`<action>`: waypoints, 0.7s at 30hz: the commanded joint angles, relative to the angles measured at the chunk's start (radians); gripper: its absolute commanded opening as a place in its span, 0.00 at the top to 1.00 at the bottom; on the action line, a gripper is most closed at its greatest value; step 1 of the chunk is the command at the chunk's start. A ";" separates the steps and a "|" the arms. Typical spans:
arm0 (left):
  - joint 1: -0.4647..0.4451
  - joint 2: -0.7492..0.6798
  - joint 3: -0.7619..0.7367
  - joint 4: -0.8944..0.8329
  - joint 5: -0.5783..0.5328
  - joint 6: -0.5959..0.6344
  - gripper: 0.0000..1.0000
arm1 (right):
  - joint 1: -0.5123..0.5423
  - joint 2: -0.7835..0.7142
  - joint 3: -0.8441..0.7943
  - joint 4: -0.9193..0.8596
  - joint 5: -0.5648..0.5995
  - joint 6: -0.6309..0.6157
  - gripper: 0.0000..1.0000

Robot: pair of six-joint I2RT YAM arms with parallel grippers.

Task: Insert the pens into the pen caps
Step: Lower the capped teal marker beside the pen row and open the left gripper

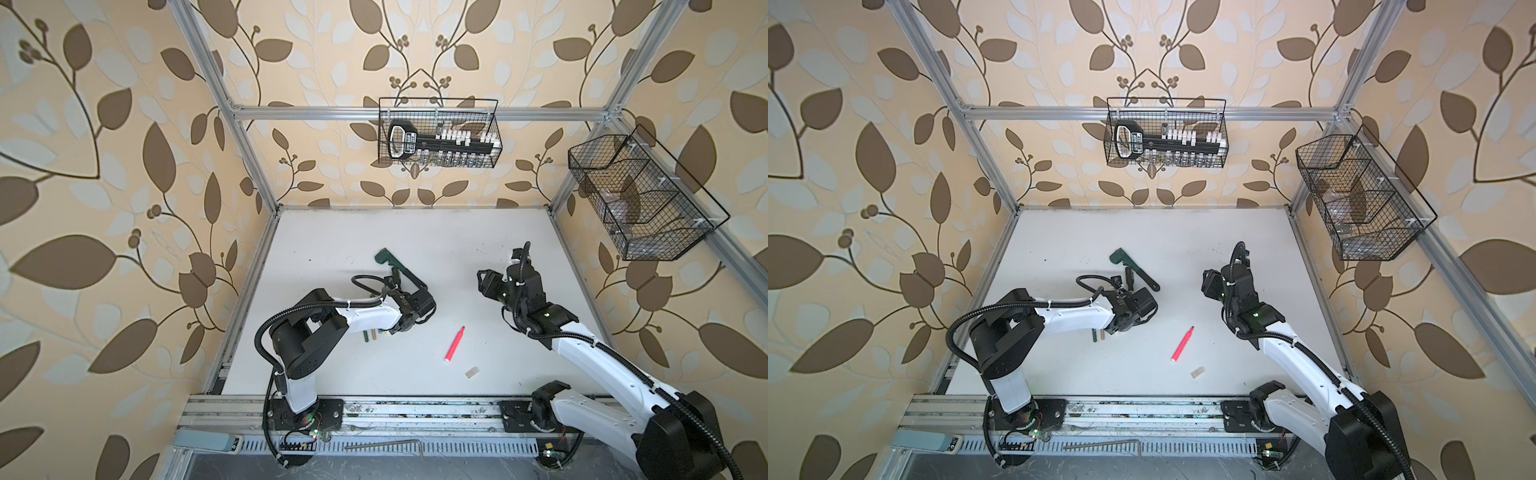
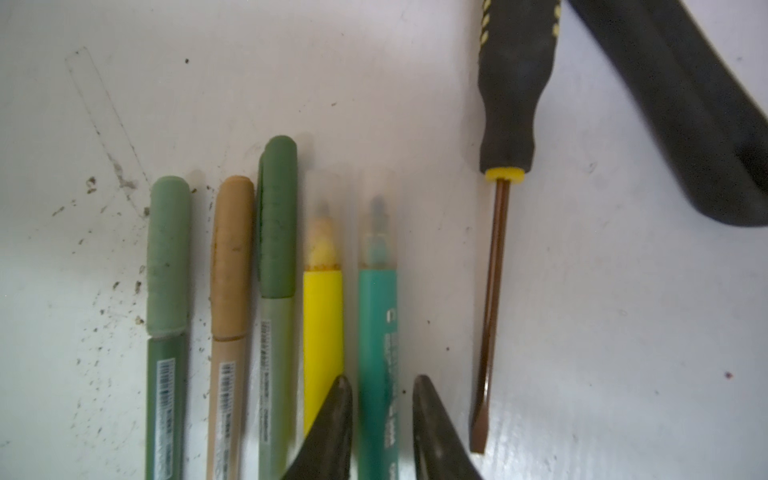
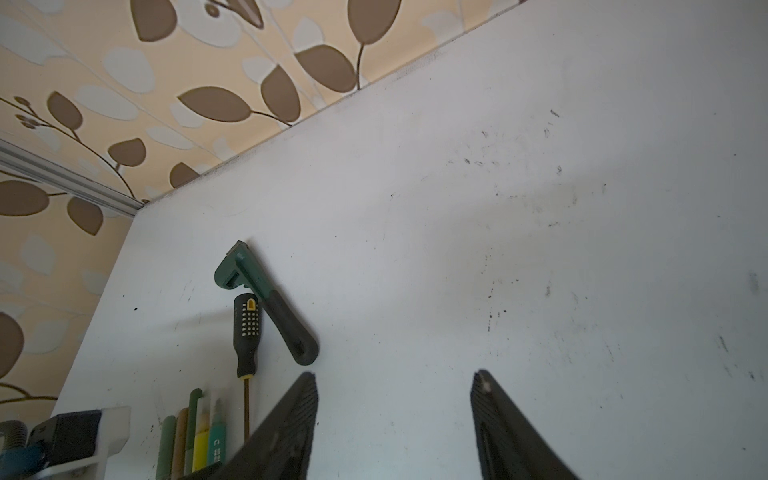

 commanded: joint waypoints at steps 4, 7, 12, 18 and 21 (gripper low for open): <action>0.007 -0.034 0.042 -0.061 -0.045 -0.003 0.82 | -0.003 0.005 0.027 -0.012 -0.015 0.006 0.40; 0.007 -0.039 0.053 -0.079 -0.050 -0.003 0.83 | -0.002 0.009 0.031 -0.015 -0.022 0.008 0.40; -0.001 -0.082 0.056 -0.100 -0.064 -0.002 0.85 | -0.003 0.006 0.031 -0.017 -0.018 0.009 0.40; -0.127 -0.186 0.062 -0.108 -0.167 0.073 0.86 | -0.003 -0.015 0.027 -0.021 -0.005 0.010 0.40; -0.226 -0.237 0.058 -0.096 -0.222 0.120 0.84 | -0.003 -0.018 0.025 -0.024 -0.003 0.012 0.40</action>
